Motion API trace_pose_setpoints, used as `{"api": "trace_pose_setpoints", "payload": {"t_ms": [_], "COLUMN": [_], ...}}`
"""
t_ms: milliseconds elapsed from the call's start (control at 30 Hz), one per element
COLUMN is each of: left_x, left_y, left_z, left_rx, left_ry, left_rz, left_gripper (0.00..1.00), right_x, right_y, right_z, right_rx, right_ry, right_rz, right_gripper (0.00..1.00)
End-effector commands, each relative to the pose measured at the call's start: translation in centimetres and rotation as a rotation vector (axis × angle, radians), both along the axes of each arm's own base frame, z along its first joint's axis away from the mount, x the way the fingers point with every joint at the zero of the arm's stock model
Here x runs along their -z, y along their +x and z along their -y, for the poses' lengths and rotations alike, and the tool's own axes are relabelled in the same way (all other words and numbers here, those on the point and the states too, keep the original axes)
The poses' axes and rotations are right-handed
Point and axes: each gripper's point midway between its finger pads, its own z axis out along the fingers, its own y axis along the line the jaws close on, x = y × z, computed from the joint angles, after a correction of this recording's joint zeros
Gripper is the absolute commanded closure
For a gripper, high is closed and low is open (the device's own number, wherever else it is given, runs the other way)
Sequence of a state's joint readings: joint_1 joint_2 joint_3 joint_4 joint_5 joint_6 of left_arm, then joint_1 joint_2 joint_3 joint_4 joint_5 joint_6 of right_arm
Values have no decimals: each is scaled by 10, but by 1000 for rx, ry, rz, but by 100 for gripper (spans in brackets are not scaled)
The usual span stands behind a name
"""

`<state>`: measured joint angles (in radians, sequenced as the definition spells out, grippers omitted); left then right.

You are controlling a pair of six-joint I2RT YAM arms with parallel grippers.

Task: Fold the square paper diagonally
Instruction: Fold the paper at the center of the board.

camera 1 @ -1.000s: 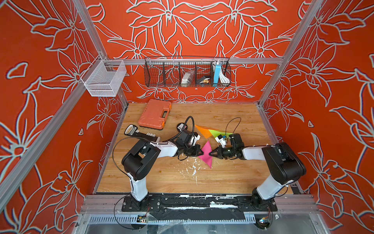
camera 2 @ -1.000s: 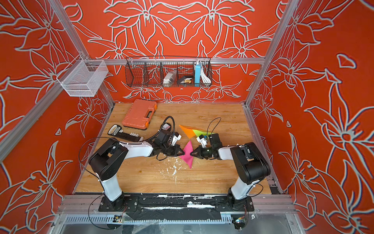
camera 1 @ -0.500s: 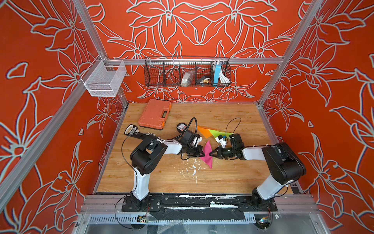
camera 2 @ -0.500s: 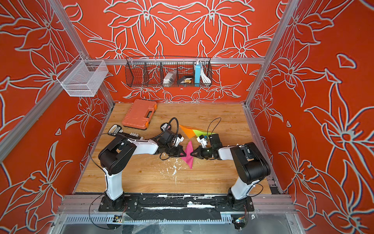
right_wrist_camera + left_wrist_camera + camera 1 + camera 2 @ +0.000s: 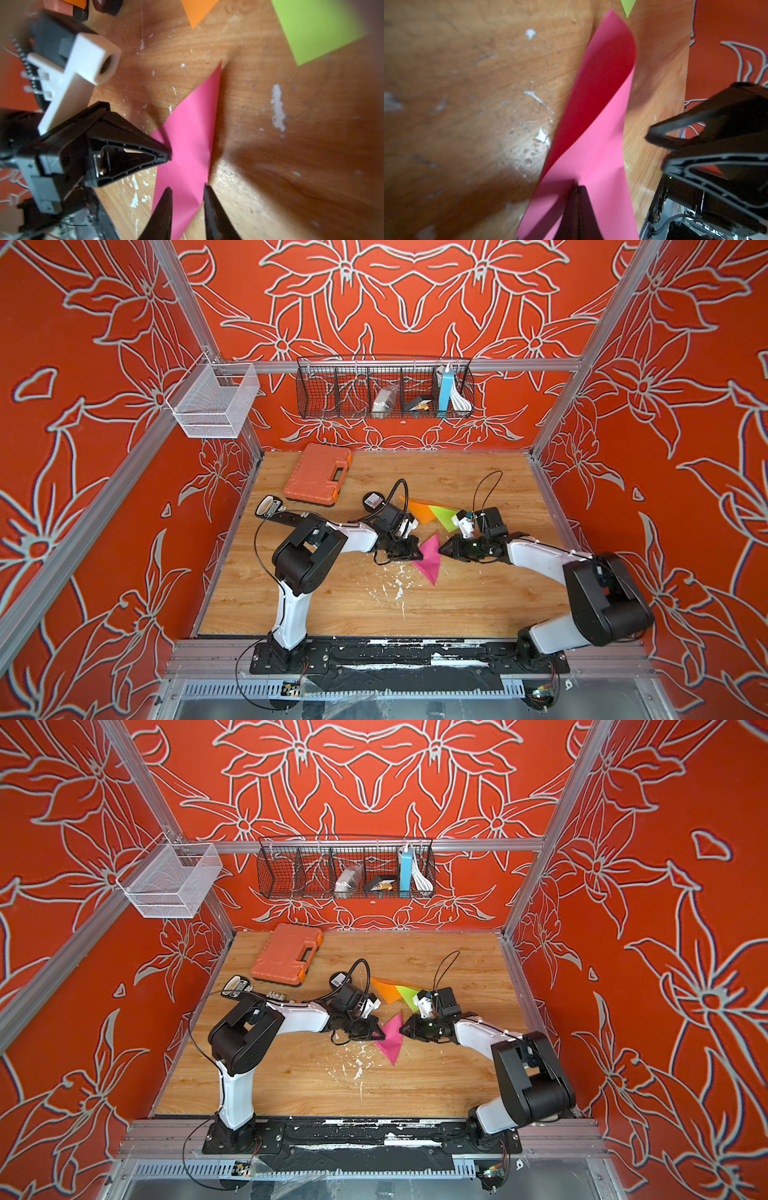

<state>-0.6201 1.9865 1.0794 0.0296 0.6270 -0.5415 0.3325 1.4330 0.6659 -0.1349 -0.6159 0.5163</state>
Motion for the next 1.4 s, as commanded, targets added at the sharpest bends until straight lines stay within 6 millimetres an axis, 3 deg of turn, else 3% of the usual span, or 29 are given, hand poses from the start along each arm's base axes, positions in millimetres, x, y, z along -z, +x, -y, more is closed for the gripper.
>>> {"api": "trace_pose_setpoints", "payload": {"t_ms": [0,100,233,500,867,1367], "left_x": [24,23,22,21,23,28], "left_y": [-11,-12,-12,-13,-14,-16], "left_z": [-11,-11,-10,-10,-10,-10], "left_rx": [-1,3,3,8,10,16], "left_ry": [78,73,70,66,73,93], "left_rz": [-58,-57,-58,-62,-72,-83], "left_gripper": [100,100,100,100,100,100], "right_x": [-8,-13,-3,18,33,58], "right_y": [-6,-11,-15,-8,10,41], "right_z": [7,-4,-19,-30,-26,2], "right_rx": [-5,-41,-78,-56,13,141], "right_ry": [-97,-96,-85,-67,-83,-111], "right_rz": [18,11,-32,-90,-127,-169], "right_gripper": [89,100,100,100,100,100]}}
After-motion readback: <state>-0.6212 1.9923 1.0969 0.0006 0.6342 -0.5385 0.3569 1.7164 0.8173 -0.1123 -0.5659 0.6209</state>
